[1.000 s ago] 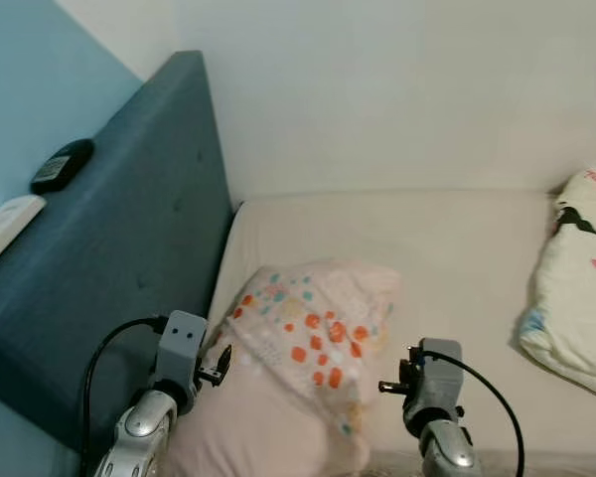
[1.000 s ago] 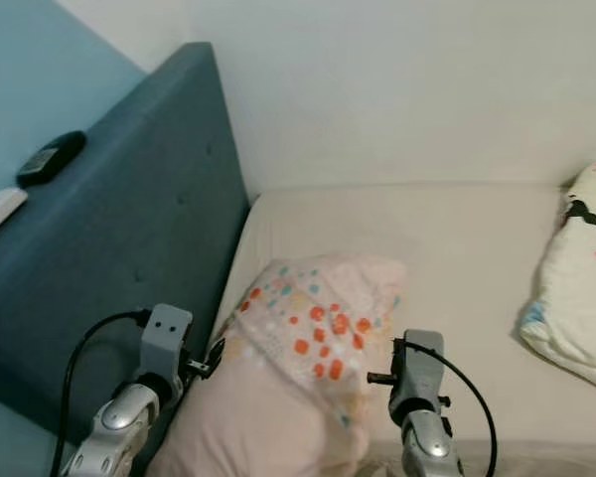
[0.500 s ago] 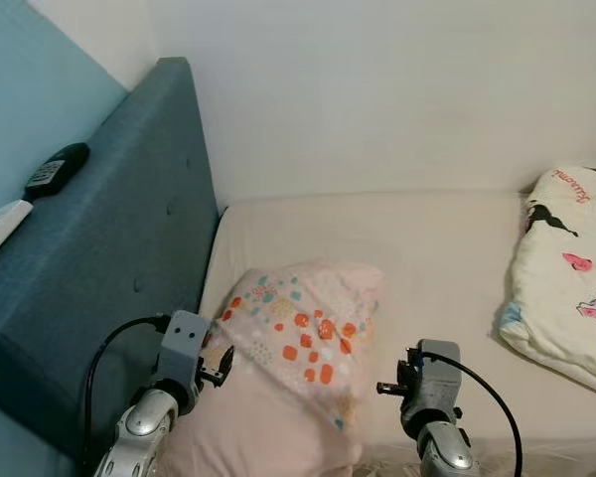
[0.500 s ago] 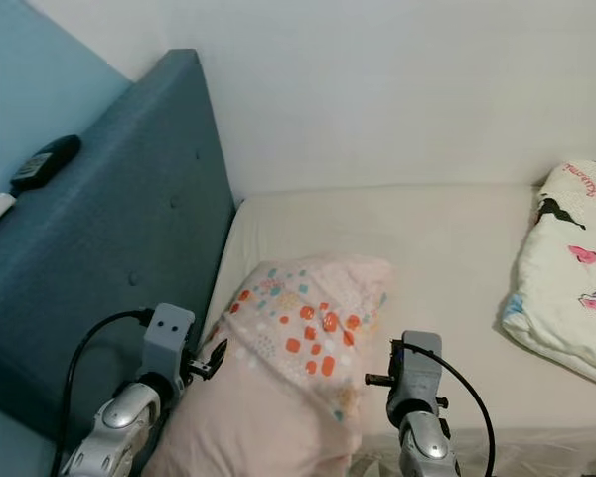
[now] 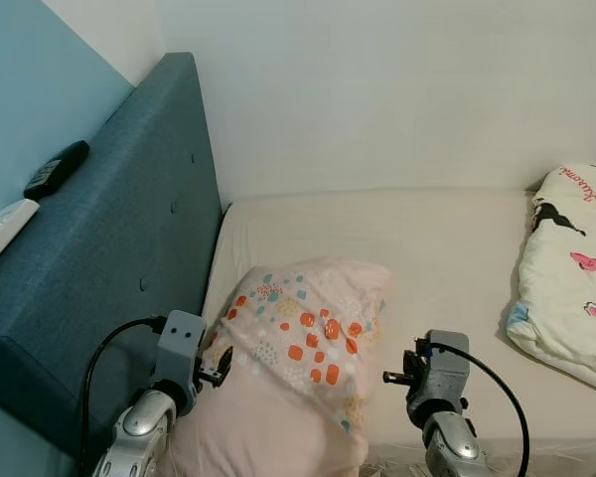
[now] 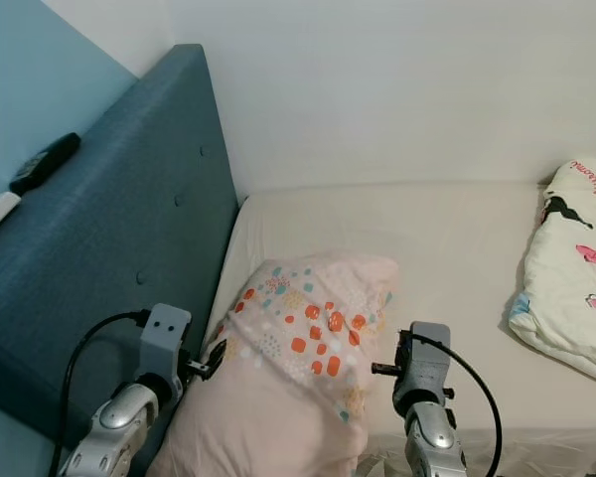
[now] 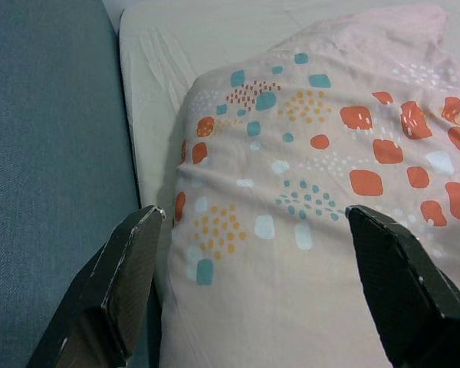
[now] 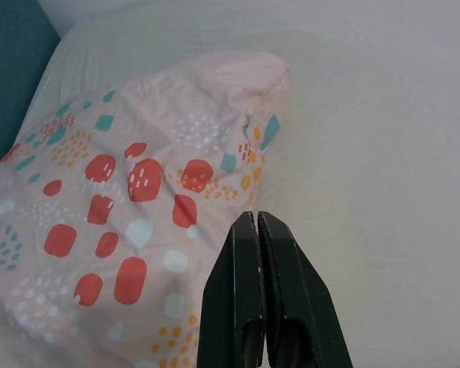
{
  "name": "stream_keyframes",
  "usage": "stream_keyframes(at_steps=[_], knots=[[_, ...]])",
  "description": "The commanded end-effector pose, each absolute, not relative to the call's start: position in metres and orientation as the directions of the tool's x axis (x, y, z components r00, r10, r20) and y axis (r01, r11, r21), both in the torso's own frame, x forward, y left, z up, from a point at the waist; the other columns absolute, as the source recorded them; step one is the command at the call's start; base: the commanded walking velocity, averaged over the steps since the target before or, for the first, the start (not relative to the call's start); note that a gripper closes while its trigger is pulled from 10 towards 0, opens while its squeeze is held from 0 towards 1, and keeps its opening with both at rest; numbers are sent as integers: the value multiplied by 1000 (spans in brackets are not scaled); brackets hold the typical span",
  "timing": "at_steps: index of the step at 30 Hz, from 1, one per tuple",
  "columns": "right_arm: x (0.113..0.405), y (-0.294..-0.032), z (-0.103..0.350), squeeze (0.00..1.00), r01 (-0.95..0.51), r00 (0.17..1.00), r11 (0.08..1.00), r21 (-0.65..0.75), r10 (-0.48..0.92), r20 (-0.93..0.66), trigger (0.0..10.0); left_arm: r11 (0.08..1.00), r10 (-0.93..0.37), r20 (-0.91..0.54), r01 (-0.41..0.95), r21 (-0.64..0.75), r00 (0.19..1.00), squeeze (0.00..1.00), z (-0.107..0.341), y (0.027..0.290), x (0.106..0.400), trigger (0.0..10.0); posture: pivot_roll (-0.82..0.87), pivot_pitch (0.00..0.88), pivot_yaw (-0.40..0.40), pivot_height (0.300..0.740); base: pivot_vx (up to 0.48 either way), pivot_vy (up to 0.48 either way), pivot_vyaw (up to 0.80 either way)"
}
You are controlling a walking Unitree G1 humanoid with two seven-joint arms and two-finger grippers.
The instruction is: Clean up the room
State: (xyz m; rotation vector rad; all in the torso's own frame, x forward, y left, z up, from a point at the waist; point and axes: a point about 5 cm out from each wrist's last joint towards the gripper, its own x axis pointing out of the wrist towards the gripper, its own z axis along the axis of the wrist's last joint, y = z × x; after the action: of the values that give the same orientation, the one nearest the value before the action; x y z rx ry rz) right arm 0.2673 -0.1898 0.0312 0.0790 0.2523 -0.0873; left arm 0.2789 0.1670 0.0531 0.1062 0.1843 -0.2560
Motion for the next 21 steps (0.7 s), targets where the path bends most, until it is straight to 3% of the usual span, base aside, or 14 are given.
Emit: stream_keyframes(at_steps=[1,21], knots=[[264,-187,26,0,97,958,991,89,-69,-278,10000,960,-241,-206,264,91,949,0,51,169,275,10000,-63,89,13,740,0,0,0],[265,-185,28,0,75,962,993,91,-48,-268,10000,958,-251,-204,273,84,946,0,50,168,275,10000,-67,71,8,680,0,0,0]])
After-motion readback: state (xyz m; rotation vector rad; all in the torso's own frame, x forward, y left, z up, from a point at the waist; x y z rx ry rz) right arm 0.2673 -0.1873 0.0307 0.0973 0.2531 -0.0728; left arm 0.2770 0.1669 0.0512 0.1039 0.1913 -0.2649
